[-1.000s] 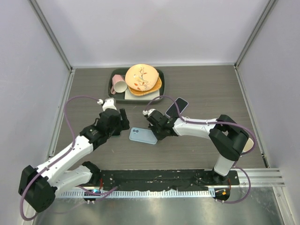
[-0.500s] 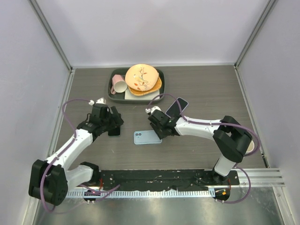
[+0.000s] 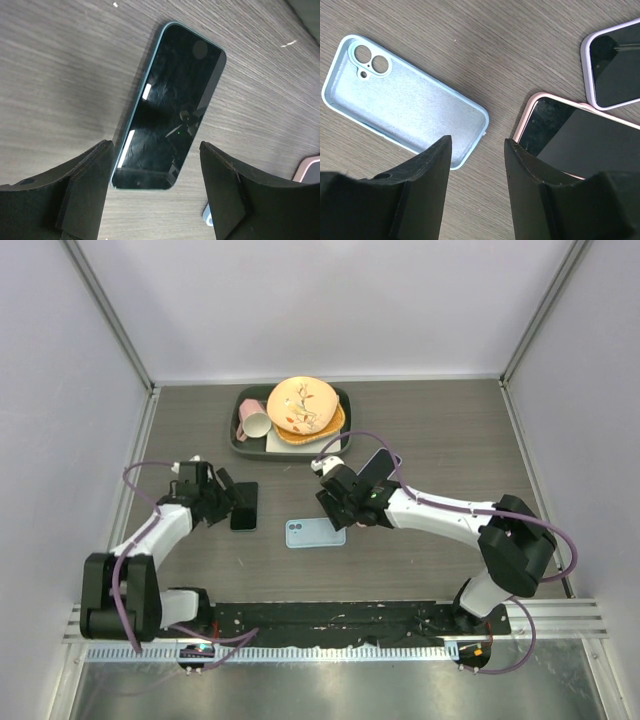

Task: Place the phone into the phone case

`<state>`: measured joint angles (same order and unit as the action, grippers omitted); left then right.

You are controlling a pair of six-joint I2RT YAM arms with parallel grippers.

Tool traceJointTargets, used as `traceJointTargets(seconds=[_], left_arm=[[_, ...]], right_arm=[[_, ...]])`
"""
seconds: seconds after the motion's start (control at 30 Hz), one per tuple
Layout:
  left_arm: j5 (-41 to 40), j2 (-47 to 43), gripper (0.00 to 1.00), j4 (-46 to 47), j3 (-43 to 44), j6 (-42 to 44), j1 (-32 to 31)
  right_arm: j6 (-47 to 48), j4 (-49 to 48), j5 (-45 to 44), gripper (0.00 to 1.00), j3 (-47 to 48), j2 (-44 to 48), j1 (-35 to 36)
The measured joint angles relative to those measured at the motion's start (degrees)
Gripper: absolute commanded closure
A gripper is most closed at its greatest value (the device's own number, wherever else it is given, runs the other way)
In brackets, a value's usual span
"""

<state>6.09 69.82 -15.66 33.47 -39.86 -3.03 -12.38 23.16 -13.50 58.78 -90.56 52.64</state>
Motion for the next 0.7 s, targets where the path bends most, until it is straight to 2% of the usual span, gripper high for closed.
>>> traceJointTargets(seconds=[0.13, 0.33, 0.6, 0.7], left_arm=[[1.5, 8.5, 0.33, 1.3, 3.7, 1.8, 0.1], [5.1, 18.5, 0.35, 4.1, 11.1, 4.0, -1.0], [7.4, 23.6, 0.36, 5.7, 16.1, 4.4, -12.3], [8.1, 23.8, 0.36, 6.3, 16.6, 4.6, -13.7]], right_arm=[[0.0, -0.2, 1.6, 0.48, 0.0, 0.0, -0.6], [-0.2, -0.5, 3.1, 0.48, -0.3, 1.1, -1.9], [-0.5, -1.3, 4.9, 0.48, -0.6, 2.2, -4.2], [-0.7, -1.8, 6.2, 0.48, -0.7, 2.2, -5.1]])
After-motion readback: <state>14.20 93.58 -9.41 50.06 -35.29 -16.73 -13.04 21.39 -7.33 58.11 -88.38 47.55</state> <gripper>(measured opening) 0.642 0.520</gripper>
